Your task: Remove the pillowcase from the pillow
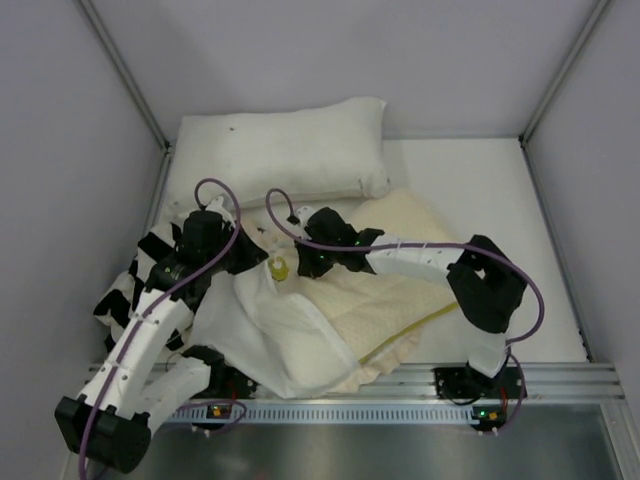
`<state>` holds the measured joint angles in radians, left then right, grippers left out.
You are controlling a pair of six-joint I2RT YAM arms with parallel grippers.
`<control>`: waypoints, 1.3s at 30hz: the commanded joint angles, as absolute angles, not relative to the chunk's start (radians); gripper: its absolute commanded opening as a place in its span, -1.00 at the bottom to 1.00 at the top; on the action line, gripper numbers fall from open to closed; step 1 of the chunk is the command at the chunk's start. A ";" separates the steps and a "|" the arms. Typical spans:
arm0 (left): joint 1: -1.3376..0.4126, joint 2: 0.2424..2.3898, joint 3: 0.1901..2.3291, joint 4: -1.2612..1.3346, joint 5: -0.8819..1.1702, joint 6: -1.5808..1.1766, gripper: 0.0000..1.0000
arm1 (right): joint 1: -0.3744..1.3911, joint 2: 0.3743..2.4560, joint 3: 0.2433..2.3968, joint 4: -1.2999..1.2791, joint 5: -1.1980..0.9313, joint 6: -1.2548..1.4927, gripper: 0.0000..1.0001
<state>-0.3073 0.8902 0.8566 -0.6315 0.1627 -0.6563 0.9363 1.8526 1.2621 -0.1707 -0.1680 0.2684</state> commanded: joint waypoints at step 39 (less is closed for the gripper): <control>-0.307 0.979 0.922 -0.578 0.118 -0.614 -1.00 | 0.999 1.115 0.859 -0.321 0.422 0.373 -1.00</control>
<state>-0.3157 0.9798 0.9031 -0.6422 0.1146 -0.6254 1.0092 1.1446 0.8139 -0.2642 0.3653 0.3874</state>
